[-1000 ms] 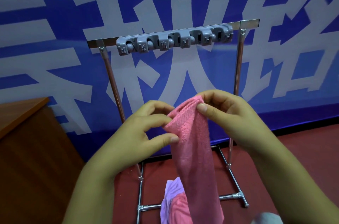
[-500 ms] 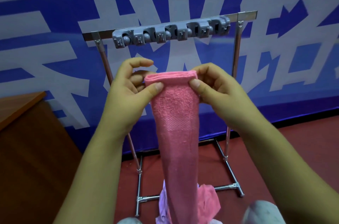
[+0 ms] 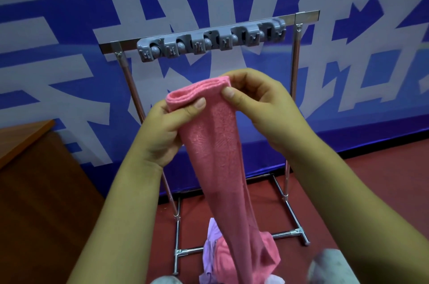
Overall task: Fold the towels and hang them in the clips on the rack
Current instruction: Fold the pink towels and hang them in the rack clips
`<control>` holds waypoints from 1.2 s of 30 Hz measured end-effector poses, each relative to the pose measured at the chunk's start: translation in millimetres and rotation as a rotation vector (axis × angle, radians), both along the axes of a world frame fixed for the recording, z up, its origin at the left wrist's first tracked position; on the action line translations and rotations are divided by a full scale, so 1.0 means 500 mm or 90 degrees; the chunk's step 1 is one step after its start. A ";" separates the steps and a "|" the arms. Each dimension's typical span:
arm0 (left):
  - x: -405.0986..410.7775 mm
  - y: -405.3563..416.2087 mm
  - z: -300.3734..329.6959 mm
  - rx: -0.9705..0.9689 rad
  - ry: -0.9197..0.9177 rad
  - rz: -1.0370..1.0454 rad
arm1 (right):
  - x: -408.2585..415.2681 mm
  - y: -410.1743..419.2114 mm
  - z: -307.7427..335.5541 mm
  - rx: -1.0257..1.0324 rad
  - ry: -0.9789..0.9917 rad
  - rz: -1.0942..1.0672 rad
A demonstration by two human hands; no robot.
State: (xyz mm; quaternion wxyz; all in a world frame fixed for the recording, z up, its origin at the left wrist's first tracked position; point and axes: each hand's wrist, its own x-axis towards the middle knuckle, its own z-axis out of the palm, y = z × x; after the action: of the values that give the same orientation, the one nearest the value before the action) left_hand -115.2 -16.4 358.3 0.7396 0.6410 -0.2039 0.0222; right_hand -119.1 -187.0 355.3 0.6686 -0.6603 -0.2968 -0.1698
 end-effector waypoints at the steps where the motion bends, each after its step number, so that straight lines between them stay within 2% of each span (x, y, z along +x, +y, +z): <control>1: 0.001 -0.003 0.005 0.010 0.007 -0.003 | 0.002 -0.003 0.000 0.015 0.008 0.009; 6: 0.005 -0.030 0.024 0.015 0.076 -0.009 | 0.012 -0.028 -0.037 0.019 0.073 0.027; 11: 0.009 -0.048 0.034 0.002 0.099 -0.016 | 0.024 -0.042 -0.180 -0.057 0.282 0.076; 13: 0.010 -0.050 0.042 0.005 0.093 -0.016 | 0.025 -0.040 -0.229 -0.069 0.323 0.091; 18: 0.005 -0.042 0.075 0.038 0.059 -0.005 | 0.024 -0.024 -0.276 -0.078 0.359 0.127; 25: 0.005 -0.014 0.120 0.044 0.029 0.023 | 0.040 0.002 -0.276 -0.056 0.364 0.166; 31: 0.007 -0.011 0.156 0.055 0.014 0.011 | 0.054 0.012 -0.273 -0.009 0.384 0.252; 36: 0.028 -0.021 0.194 -0.008 0.037 0.001 | 0.058 0.010 -0.277 -0.081 0.422 0.365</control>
State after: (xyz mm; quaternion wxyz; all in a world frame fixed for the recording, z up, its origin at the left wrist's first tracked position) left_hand -101.3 -26.9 455.3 0.7490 0.6371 -0.1817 0.0055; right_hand -90.1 -181.9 217.0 0.7060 -0.6097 -0.2476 0.2618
